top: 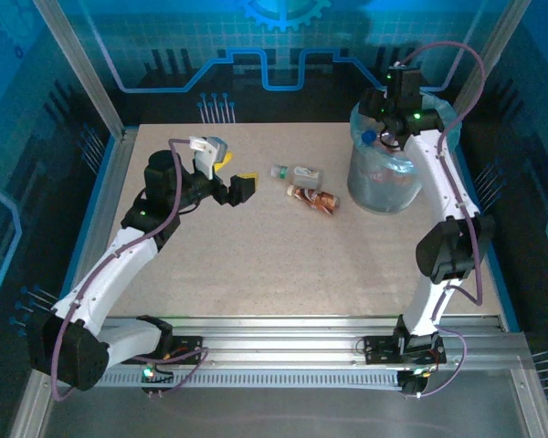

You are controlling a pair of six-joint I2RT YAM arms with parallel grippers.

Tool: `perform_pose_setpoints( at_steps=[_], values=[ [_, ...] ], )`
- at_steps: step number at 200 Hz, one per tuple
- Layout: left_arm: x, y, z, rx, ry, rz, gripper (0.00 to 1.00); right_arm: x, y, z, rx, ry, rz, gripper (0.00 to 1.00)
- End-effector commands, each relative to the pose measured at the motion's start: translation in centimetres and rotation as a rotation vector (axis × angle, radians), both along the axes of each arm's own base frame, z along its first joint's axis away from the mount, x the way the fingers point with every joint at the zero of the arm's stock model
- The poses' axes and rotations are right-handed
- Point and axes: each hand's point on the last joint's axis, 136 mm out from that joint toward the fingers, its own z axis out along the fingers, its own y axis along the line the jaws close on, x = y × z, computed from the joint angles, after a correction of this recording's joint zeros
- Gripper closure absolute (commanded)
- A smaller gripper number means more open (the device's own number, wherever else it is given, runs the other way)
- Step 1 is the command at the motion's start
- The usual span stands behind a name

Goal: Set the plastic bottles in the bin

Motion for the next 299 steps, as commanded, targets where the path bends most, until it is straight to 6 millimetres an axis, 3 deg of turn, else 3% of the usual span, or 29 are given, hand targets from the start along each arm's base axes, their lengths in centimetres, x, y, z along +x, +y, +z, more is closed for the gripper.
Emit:
perform_pose_setpoints(
  at_steps=[1,89,119,149,189,238,269,299],
  values=[
    [-0.2,-0.1,-0.4,0.016,-0.001,-0.002,0.01,-3.7,-0.8,-8.9,0.011,0.346,-0.049,0.27],
    [-0.4,0.1,0.1,0.014,-0.014,0.003,0.01,-4.7,2.5,-1.8,-0.096,0.203,0.004,0.21],
    [-0.4,0.1,0.1,0.015,-0.013,0.005,0.01,-5.5,4.3,-0.5,-0.102,0.176,0.059,0.22],
    [-0.4,0.2,0.2,0.013,-0.015,0.005,0.01,-6.2,6.0,-1.2,-0.057,0.195,0.127,0.26],
    [-0.3,0.0,0.0,0.010,-0.009,0.002,0.01,-6.3,2.3,-4.6,-0.069,0.278,0.034,0.26],
    [-0.4,0.2,0.1,0.022,-0.016,0.011,0.01,-6.4,-1.3,-6.4,-0.142,0.318,-0.064,0.23],
    [-0.3,0.3,0.1,0.023,-0.014,0.013,0.01,-6.2,0.1,-5.1,-0.131,0.285,-0.024,0.21],
    [-0.2,0.2,-0.1,0.023,-0.009,0.013,0.01,-6.5,-0.1,-3.4,-0.199,0.279,-0.046,0.19]
  ],
)
